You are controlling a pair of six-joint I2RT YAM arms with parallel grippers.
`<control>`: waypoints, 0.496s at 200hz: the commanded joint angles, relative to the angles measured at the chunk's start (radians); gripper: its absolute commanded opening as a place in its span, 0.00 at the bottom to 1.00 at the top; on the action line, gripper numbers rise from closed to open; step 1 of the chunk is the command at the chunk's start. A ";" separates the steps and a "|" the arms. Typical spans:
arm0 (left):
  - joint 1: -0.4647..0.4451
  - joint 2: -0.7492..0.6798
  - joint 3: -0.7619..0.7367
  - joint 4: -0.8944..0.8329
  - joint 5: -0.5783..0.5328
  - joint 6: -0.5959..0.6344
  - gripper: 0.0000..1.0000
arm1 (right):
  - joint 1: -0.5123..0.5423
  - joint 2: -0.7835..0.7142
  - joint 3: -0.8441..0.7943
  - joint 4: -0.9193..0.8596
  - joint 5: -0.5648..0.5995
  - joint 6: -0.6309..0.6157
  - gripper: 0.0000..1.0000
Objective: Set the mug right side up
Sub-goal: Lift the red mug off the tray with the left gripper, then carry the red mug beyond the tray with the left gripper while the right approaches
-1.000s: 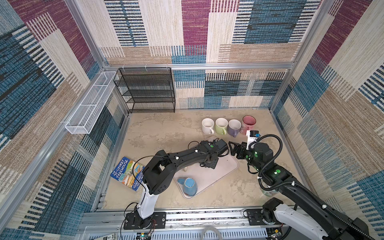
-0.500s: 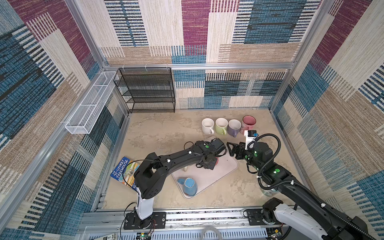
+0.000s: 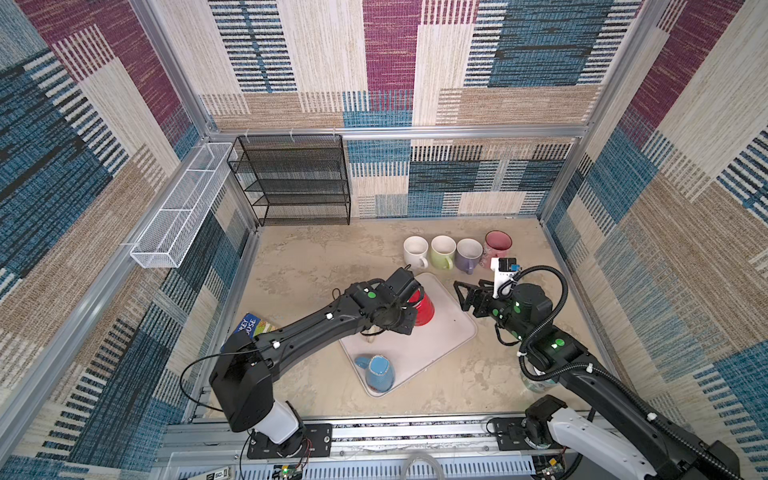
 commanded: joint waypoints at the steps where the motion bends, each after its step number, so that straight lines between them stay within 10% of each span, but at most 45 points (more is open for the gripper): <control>1: 0.019 -0.071 -0.052 0.123 0.079 0.024 0.00 | -0.004 -0.009 -0.012 0.077 -0.079 0.016 0.91; 99: 0.194 -0.392 -0.253 0.338 0.365 -0.007 0.00 | -0.031 0.015 -0.065 0.302 -0.445 0.059 0.89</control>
